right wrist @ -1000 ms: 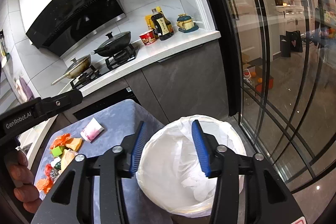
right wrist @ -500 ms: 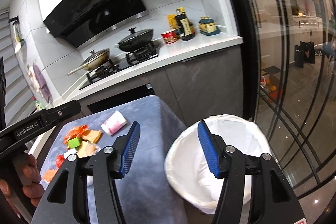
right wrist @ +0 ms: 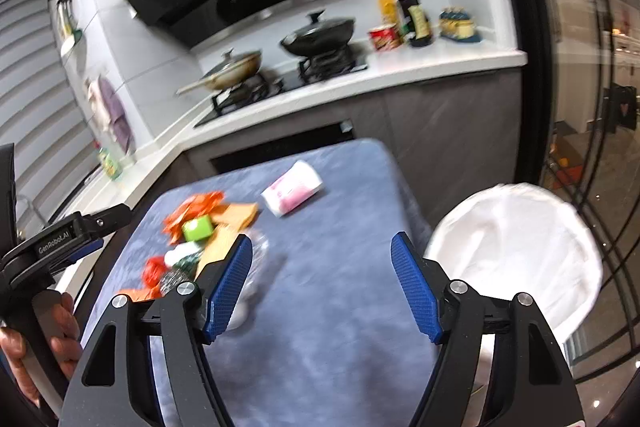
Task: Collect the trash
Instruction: 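Move the right tool back from the bin to the trash pile, then grasp the clear plastic bag with right tool while left tool grasps orange bag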
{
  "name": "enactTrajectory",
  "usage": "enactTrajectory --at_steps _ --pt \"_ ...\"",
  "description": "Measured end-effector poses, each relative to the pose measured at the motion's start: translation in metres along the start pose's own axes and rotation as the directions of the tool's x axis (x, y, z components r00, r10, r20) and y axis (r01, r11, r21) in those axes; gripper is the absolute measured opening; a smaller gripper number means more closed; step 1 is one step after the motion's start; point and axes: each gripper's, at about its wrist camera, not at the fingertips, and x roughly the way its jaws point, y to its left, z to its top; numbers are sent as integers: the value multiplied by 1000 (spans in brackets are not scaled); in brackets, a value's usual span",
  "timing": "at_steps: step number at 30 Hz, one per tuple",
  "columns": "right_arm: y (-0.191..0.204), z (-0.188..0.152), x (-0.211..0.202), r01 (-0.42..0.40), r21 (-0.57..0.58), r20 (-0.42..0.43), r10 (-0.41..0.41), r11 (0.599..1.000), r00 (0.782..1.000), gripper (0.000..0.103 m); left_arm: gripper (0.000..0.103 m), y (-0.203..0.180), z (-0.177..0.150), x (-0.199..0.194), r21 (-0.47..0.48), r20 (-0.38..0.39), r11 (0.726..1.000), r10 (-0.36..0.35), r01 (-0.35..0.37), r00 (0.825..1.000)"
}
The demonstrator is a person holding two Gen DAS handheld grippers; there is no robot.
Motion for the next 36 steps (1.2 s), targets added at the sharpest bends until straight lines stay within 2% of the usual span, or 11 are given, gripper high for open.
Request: enactTrajectory --at_steps 5,12,20,26,30,32,36 --pt "37 -18 28 -29 -31 -61 27 999 998 69 89 70 -10 11 -81 -46 993 87 -90 995" --pt "77 -42 70 -38 -51 -142 31 998 989 69 90 142 -28 23 -138 -112 976 156 -171 981" --pt "102 -65 116 -11 -65 -221 -3 998 975 69 91 190 -45 44 -173 -184 962 182 -214 966" --pt "110 -73 140 2 -54 -256 -16 999 967 69 92 211 -56 63 -216 -237 957 142 -194 961" --pt "111 -79 150 -12 -33 -282 2 999 960 68 91 217 -67 77 -245 -270 959 74 -143 960" --pt "113 -80 152 -18 -35 -285 8 999 959 63 91 217 -70 82 -252 -279 958 60 -133 958" --pt "115 -82 155 -31 -50 -298 14 998 954 46 82 214 -75 84 -251 -270 961 45 -115 962"
